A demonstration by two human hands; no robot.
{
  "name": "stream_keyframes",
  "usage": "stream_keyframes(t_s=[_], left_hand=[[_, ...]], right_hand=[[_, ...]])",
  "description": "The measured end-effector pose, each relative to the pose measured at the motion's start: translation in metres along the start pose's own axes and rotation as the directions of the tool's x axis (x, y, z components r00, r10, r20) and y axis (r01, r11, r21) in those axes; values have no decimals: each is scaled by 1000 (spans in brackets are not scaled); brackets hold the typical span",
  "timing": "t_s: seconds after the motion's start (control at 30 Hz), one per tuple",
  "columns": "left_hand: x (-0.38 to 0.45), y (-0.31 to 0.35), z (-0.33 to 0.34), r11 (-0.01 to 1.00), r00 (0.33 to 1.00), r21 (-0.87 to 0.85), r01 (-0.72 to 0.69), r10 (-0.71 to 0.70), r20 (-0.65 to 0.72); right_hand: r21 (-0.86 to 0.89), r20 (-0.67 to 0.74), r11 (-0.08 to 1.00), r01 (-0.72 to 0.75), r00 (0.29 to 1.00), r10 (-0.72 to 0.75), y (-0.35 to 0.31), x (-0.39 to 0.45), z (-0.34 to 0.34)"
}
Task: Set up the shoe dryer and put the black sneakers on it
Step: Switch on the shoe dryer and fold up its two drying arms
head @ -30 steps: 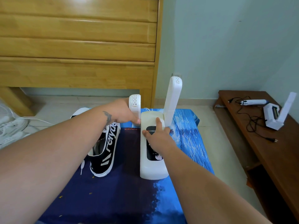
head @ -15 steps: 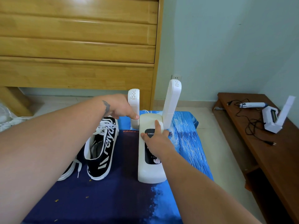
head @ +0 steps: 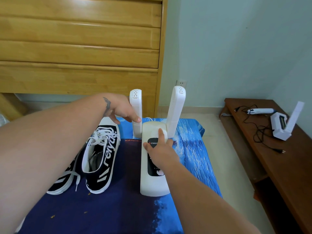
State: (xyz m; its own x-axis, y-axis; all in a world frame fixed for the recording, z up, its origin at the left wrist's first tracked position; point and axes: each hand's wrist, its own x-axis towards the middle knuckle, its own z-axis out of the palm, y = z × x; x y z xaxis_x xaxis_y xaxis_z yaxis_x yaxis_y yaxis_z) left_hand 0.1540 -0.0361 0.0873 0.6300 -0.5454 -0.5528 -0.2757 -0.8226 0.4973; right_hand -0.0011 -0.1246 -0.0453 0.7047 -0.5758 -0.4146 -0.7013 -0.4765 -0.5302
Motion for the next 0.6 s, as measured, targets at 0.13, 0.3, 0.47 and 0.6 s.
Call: stream_keyframes(t_s=[0.13,0.3,0.47,0.6], left_hand=[[3,1,-4,1000,1000,-17,4,-4,19],[5,3,-8,1000,999,-20,8,-7,37],[7,3,-11,1000,998,-22,19,-17,61],[10,2,-14,1000,998,-23,16,-15,64]], right_hand=[[-12,-1,1000,-5,1000,5,0,0,1],[-22,-10,1000,-2,1000,2,0,0,1],[-21,-11,1000,8,1000,-8,1,0,1],[-28,-18,999,18,1000,-19,1,-1,1]])
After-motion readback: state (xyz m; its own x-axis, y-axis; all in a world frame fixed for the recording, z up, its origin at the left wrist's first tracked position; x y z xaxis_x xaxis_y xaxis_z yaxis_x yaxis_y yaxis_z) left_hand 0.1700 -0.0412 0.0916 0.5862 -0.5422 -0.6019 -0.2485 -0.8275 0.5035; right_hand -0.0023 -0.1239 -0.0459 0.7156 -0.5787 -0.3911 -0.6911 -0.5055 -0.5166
